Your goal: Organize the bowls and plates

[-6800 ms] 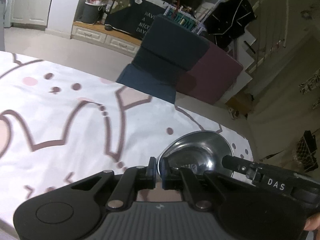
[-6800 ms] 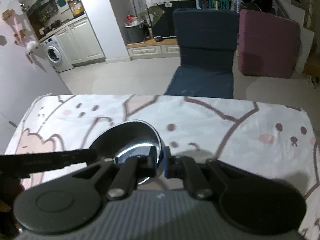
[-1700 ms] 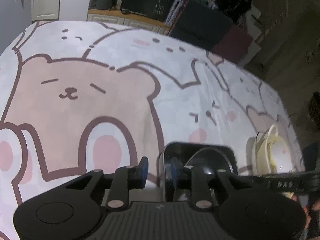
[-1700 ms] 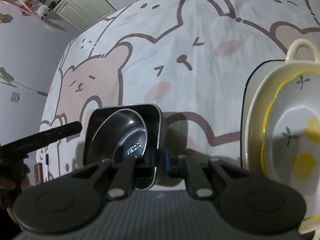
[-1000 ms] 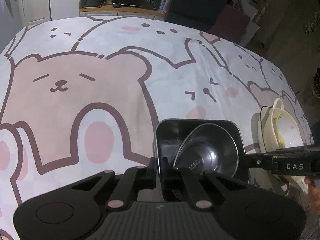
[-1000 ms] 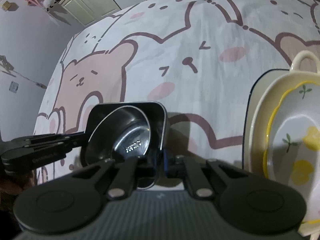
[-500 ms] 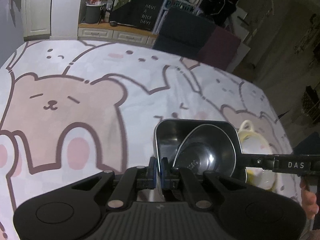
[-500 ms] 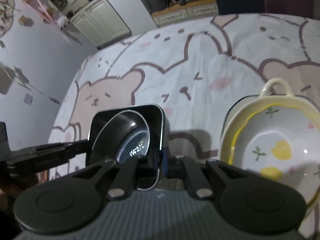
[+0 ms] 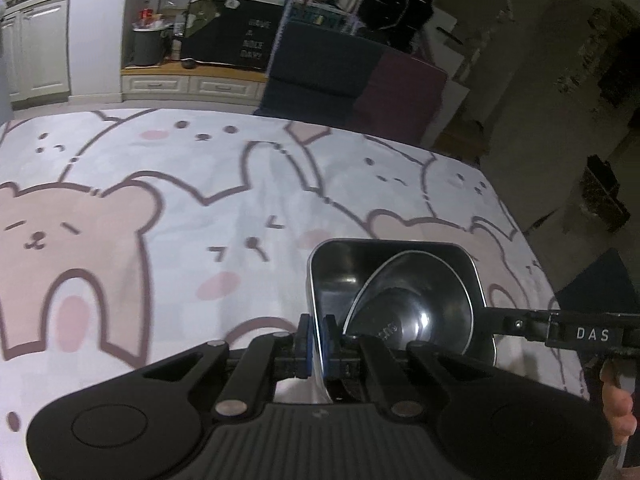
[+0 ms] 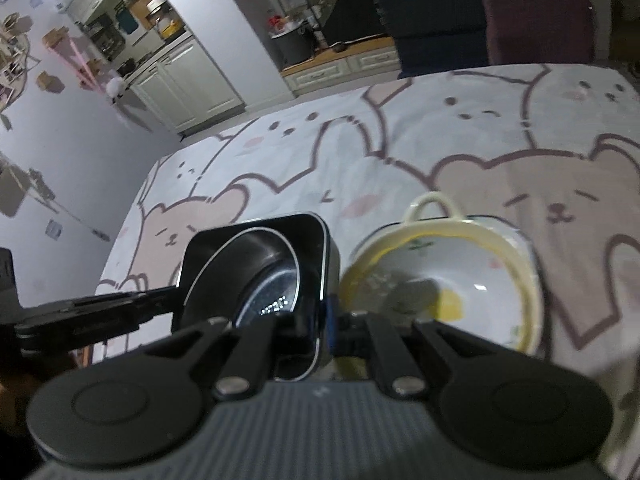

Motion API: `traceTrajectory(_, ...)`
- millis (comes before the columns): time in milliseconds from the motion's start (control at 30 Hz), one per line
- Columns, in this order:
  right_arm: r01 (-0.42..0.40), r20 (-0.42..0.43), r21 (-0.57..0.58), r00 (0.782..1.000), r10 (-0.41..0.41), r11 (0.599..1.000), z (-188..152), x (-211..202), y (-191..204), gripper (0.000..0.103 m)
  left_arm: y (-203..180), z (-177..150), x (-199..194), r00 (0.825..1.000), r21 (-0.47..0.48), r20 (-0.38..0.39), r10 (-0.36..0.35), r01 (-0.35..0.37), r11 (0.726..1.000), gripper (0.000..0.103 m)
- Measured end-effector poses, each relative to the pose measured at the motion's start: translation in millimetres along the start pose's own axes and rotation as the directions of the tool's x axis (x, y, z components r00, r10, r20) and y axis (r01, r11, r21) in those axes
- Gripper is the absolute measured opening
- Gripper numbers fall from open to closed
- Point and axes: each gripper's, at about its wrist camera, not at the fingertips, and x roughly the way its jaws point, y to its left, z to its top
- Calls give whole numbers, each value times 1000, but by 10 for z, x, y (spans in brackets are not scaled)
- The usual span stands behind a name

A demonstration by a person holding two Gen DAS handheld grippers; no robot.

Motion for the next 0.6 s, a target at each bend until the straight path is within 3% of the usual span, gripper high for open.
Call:
traceTrajectory(233, 26, 11, 47, 1000, -27, 999, -27, -205, -412, 8, -381, 12, 247, 999, 41, -35, -14, 16, 999, 5)
traceTrajectory(600, 76, -22, 74, 997, -75, 994, -18, -205, -769, 8, -566, 6, 594, 994, -5, -106, -37, 37, 999, 5)
